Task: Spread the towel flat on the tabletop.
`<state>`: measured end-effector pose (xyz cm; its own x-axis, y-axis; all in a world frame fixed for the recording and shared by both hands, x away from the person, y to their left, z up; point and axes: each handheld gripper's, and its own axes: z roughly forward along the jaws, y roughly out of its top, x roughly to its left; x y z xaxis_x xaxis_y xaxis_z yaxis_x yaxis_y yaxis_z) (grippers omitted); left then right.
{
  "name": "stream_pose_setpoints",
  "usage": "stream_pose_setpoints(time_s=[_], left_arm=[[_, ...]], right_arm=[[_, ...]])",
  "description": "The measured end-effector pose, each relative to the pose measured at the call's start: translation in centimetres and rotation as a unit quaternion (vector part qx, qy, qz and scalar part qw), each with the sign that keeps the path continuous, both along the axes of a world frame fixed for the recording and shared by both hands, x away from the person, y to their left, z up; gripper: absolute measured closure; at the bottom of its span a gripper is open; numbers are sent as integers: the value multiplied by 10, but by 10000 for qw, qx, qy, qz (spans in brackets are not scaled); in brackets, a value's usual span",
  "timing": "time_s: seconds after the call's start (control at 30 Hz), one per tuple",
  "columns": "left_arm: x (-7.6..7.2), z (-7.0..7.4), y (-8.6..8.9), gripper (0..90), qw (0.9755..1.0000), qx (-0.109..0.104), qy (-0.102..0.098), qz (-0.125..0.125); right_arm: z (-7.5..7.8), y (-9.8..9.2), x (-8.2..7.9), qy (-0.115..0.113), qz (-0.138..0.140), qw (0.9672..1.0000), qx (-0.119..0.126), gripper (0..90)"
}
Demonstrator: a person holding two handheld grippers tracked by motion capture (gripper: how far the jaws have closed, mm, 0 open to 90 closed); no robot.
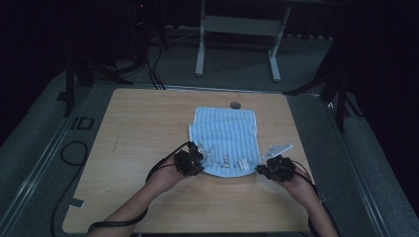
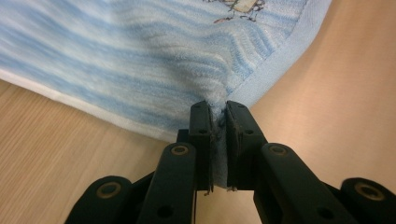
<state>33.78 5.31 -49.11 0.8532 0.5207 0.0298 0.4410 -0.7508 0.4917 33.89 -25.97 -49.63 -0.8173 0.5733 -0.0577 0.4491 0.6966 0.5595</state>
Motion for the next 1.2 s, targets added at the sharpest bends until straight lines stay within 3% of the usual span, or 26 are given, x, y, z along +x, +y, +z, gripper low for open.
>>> stream_pose_setpoints(time_s=[0.17,0.37,0.5,0.57,0.6,0.63,0.7,0.77,0.87,0.9,0.93,0.97,1.03,1.1,1.17,1.2], left_arm=[[-23,14,10,808,9996,-207,95,-146],[-54,14,11,799,9988,-239,204,-364],[-76,5,8,764,9959,-342,554,-631],[-84,-2,6,705,9936,-275,764,-785],[-86,-4,6,639,9929,-220,805,-846],[-89,-6,5,610,9932,-176,769,-853],[-90,-6,4,610,9930,-218,799,-844],[-91,-5,3,596,9939,-251,707,-807],[-89,-5,-2,635,9944,-333,597,-812],[-89,-5,-2,666,9944,-333,597,-812],[-85,-9,-7,666,9934,-463,707,-770],[-85,-12,-11,671,9933,-455,732,-770],[-85,-18,-19,622,9923,-467,768,-847],[-86,-24,-30,602,9912,-446,781,-967],[-85,-29,-39,589,9900,-445,848,-1034],[-85,-31,-43,589,9899,-429,829,-1065]], right_arm=[[16,-2,-26,-143,119,9998,71,846],[21,-5,-68,-133,229,9995,177,845],[14,-9,-93,65,244,9995,200,842],[5,-9,-103,360,351,9986,174,812],[-1,-9,-108,527,439,9976,133,777],[-3,-10,-109,542,482,9973,141,745],[-5,-14,-107,627,402,9969,257,720],[-1,-18,-101,551,261,9976,326,698],[13,-20,-80,100,102,9996,244,838],[13,-20,-80,100,102,9996,244,838],[17,-20,-70,15,58,9996,266,880],[22,-20,-45,-128,-119,9993,326,884],[23,-17,-16,-254,-327,9988,262,845],[22,-14,13,-233,-454,9983,273,789],[20,-9,42,-358,-657,9970,179,756],[19,-7,57,-268,-712,9969,208,728]])
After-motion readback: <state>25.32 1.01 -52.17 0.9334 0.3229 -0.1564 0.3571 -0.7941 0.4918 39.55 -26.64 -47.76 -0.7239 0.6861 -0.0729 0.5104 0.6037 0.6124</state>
